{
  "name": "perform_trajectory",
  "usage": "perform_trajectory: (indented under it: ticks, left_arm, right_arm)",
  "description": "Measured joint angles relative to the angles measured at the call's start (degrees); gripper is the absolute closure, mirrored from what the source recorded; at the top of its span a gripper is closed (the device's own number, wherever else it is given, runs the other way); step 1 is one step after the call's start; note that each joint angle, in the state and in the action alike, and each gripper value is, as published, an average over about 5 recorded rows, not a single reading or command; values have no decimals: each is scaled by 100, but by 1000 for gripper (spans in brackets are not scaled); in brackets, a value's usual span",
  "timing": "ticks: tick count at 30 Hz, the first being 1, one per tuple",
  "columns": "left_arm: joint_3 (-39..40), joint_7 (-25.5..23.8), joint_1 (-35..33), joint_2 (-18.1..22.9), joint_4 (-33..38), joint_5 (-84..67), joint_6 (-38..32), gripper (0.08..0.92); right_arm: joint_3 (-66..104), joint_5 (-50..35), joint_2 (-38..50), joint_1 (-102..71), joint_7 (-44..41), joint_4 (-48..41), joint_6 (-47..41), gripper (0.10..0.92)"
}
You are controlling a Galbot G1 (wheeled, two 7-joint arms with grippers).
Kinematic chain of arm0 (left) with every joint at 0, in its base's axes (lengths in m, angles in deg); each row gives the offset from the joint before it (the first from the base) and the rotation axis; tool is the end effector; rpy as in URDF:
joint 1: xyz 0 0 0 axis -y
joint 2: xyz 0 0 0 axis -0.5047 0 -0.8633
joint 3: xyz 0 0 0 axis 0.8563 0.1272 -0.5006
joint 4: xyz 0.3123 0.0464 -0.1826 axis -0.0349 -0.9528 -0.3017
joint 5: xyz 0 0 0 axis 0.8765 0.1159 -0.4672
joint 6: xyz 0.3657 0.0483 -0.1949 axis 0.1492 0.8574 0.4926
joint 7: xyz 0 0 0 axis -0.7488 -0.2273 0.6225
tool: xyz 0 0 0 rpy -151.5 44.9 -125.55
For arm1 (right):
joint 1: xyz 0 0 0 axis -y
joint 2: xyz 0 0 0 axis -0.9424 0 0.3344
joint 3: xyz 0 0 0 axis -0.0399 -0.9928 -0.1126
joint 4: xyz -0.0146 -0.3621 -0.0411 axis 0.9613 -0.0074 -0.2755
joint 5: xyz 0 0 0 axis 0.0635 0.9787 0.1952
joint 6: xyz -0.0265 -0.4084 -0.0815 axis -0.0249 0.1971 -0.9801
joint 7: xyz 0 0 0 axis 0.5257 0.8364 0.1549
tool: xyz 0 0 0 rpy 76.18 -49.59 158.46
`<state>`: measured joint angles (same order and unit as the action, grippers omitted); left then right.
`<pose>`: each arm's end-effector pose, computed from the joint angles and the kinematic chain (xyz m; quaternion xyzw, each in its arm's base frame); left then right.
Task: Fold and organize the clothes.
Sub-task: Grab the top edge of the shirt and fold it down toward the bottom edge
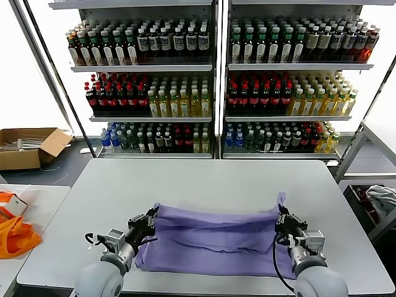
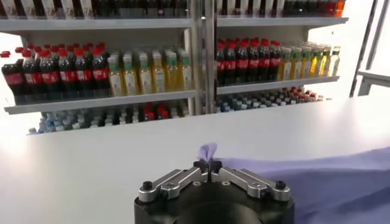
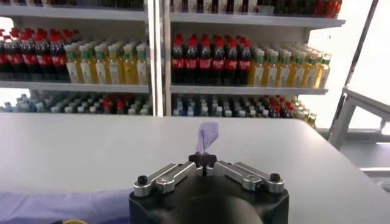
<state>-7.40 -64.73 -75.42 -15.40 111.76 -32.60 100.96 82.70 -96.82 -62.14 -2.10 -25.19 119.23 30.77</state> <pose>0.3076 0.0217 -0.2962 -0.1427 -0.9739 -0.0284 0.1745 0.2724 -0.0256 -0.2473 -0.0191 -0.9819 0.0312 0.1860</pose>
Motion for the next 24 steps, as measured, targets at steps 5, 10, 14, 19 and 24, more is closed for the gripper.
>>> perform_trajectory:
  ticks: [5,10,14,19,24]
  left_arm:
    - [-23,-3,-198,4,52,117,-37,916]
    - [-55,-4,-357,-1,104,198,-62,916]
    - [-51,-13,-473,21,120,273,-86,916]
    - [-31,-37,-603,77,106,396,-131,916]
    - [-25,-47,-701,106,66,519,-151,916]
  right_arm:
    - [-55,131,-33,-239,28,-34,79,919]
    - [-72,233,-55,-429,68,-99,154,919]
    - [-97,304,-67,-548,92,-137,204,919]
    - [-154,405,-103,-668,105,-185,265,919]
    - [-172,500,-137,-748,138,-233,312,919]
